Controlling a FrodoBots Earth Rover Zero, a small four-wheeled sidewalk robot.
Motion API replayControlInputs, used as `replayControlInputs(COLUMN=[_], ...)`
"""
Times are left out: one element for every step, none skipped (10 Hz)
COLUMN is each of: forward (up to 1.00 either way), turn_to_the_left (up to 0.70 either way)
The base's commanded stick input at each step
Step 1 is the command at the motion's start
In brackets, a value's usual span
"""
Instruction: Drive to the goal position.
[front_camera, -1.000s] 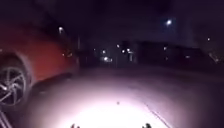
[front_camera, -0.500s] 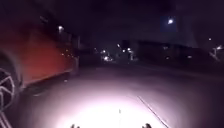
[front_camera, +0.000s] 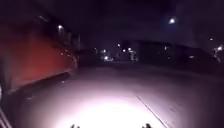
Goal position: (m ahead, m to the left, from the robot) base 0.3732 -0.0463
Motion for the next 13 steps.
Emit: replayControlInputs(forward=[0.50,0.49,0.26,0.03,0.10,0.23,0.35,0.47,0.25,0.00,0.00,0.00,0.00], turn_to_the_left=[0.00,0.00,0.00,0.00,0.00,0.00,0.00,0.00,0.00,0.00,0.00,0.00,0.00])
